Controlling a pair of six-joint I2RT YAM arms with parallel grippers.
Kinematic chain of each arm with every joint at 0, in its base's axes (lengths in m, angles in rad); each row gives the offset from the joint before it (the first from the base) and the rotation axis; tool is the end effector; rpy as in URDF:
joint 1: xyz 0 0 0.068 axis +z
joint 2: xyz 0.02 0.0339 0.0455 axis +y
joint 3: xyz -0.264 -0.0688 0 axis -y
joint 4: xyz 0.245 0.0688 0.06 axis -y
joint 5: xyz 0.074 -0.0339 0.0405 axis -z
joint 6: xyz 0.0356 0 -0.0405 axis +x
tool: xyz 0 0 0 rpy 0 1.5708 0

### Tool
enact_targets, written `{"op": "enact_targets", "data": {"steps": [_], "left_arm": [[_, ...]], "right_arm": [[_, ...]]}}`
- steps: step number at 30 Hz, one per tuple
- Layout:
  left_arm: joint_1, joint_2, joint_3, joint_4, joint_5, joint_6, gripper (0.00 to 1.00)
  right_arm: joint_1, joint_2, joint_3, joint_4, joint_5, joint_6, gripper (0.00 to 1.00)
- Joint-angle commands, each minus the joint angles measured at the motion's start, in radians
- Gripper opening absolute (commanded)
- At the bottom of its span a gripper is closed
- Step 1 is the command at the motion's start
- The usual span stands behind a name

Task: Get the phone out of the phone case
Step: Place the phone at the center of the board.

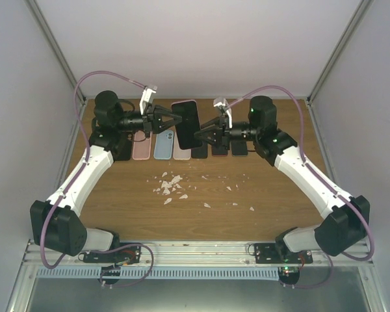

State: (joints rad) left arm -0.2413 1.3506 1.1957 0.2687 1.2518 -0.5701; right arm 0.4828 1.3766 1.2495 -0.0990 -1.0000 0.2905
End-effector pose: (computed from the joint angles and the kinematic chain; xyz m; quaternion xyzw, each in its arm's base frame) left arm 0.2816 -0.1041 0.4023 0.3429 0.6038 -0.5970 0.4017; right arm 0.2611 0.1707 0.3801 -0.3631 0.6548 0.5535 0.3648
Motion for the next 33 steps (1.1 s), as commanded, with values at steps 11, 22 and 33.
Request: {"op": "enact_targets", "data": {"steps": [11,22,33], "left_arm": [[-0.013,-0.018,-0.016,0.158,-0.046,-0.081,0.0],[-0.01,0.002,0.013,0.035,-0.1,-0.011,0.64],[-0.007,0.021,0.039,-0.059,-0.142,0.058,0.99]], "right_arm": [[-0.006,0.019,0.016,0.078,-0.063,0.078,0.1],[-0.035,-0.012,0.05,-0.031,-0.008,-0.046,0.01],[-0.168,-0.044,0.051,-0.261,0.032,-0.226,0.0]]}}
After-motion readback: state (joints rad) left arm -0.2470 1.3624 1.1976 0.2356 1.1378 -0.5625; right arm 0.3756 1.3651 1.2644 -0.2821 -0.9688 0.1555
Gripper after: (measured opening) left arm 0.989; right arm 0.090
